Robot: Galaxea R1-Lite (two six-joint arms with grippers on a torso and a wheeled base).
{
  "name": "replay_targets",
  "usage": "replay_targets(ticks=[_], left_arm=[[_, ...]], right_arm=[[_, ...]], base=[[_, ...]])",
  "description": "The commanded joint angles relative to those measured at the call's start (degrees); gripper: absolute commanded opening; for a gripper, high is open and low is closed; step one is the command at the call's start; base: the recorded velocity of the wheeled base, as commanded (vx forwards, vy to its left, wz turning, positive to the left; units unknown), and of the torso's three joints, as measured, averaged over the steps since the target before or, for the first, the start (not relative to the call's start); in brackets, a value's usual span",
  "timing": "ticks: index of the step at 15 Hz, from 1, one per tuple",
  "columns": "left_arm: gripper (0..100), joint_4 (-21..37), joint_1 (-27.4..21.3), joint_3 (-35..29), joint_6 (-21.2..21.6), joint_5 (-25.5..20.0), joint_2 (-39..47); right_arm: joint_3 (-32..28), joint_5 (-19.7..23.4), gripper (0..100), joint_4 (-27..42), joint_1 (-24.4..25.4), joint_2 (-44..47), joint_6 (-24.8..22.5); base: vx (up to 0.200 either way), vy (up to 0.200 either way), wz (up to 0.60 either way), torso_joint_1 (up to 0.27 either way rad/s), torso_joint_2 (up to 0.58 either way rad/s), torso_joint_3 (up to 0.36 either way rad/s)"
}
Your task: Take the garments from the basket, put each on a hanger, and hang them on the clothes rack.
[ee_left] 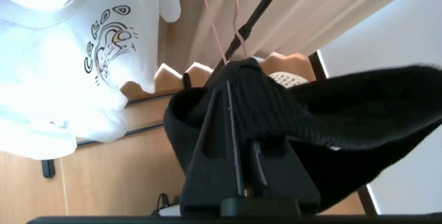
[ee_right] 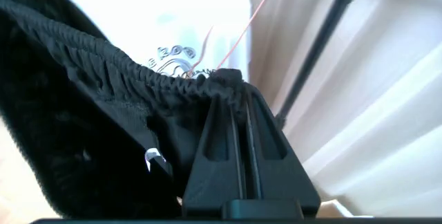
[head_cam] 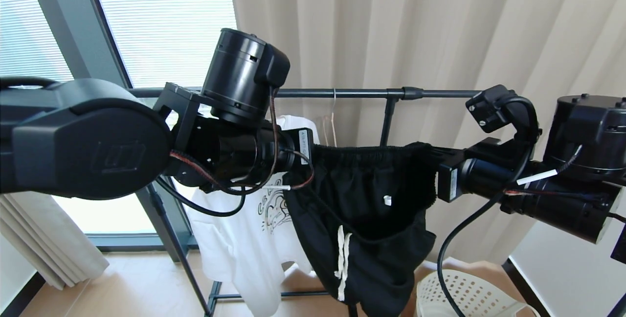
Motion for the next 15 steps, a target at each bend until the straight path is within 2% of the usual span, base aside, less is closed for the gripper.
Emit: replay_targets(ticks=[1, 3, 5, 15], left_arm=[[100, -2.29, -0.99, 4.31, 2.01, -0.05, -0.49], [100, -4.40, -1.70, 6.77, 4.03, -0.05, -0.84], [100, -5.63, -1.79, 7.38, 4.21, -0.05, -0.76], [100, -8.27, -1.26, 4.39, 3.85, 0.47, 5.05]], right_arm=[[-0.36, -0.28, 0, -0.18, -1.21, -0.91, -0.34], [-0.45, -0.46, 0, -0.27, -1.83, -1.00, -0.43], [-0.62, -0.46, 0, -0.36, -2.44, -0.91, -1.04], [-0.71, -0.28, 0, -0.71, -3.14, 0.41, -1.04]], base=[[0.000, 0.000, 0.00, 0.000, 0.00, 0.000], [0.000, 0.000, 0.00, 0.000, 0.00, 0.000], [0.000, 0.000, 0.00, 0.000, 0.00, 0.000], [0.000, 0.000, 0.00, 0.000, 0.00, 0.000]])
